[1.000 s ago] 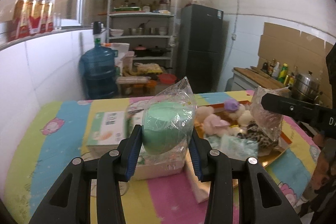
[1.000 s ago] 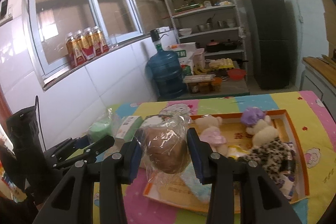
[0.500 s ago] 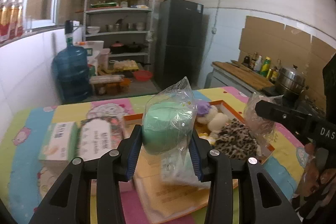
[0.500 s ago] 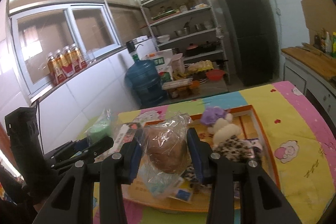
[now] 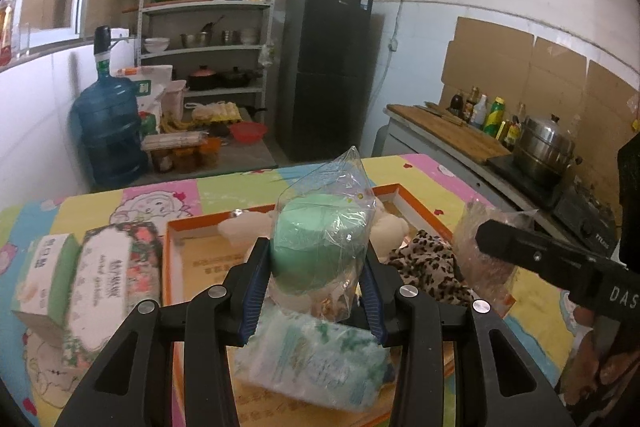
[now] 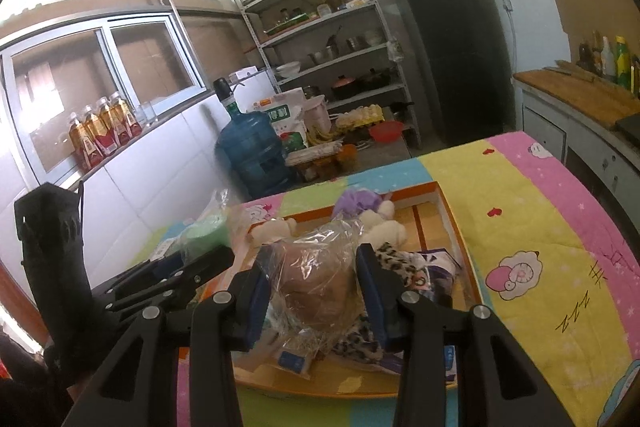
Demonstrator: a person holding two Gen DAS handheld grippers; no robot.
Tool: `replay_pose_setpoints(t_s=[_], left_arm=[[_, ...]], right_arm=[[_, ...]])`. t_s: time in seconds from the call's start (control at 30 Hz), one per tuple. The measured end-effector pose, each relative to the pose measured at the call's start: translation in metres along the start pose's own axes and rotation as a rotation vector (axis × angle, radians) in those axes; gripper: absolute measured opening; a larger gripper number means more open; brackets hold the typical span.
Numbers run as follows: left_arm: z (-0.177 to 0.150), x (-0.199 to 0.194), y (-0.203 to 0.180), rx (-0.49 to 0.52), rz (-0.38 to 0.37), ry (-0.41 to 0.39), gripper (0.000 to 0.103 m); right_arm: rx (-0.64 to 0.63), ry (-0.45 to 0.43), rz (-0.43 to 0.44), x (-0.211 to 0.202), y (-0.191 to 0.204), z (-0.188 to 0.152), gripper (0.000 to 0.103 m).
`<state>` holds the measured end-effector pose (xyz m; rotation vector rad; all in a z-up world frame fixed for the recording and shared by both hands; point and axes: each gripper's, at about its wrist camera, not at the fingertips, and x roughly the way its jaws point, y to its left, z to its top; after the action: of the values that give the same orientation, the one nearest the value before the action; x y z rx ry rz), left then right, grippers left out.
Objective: Organize soft objects
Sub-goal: 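Carry the green bag and bread roll over the orange box with both tools, then lower both items into the orange box and open both tools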
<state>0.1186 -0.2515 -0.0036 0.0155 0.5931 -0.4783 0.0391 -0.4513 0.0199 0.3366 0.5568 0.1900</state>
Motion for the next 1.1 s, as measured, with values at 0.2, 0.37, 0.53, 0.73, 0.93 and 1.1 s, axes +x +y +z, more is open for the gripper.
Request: replay_pose_setpoints(t_s=[0.2,0.37,0.53,0.73,0.93,1.1], left_arm=[[0.0,0.025,-0.006,-0.002,-0.019,0.046,0.044],[-0.001,0.047,-0.008,-0.011,-0.035,0.091,0.044],[-0.003,0.068,-0.004,-0.024,-0.038,0.134,0.044],[-0.005,0.079,-0.003,-0.032,-0.049,0.165,0.044],[-0.005,0.084,0.002,-0.056,-0.063,0.184,0.047],[-0.006,0.079,-0.003,-0.027,-0.062,0.171,0.05]], right_arm=[[0.025,0.015,0.006,0.012,-0.014,-0.001,0.042],[0.039,0.027,0.023,0.026,-0.021,0.0,0.042],[0.051,0.047,0.035,0.042,-0.026,0.0,0.042],[0.065,0.09,0.049,0.065,-0.032,-0.007,0.042],[0.075,0.087,0.062,0.068,-0.036,-0.008,0.043],[0.089,0.074,0.073,0.065,-0.037,-0.008,0.047]])
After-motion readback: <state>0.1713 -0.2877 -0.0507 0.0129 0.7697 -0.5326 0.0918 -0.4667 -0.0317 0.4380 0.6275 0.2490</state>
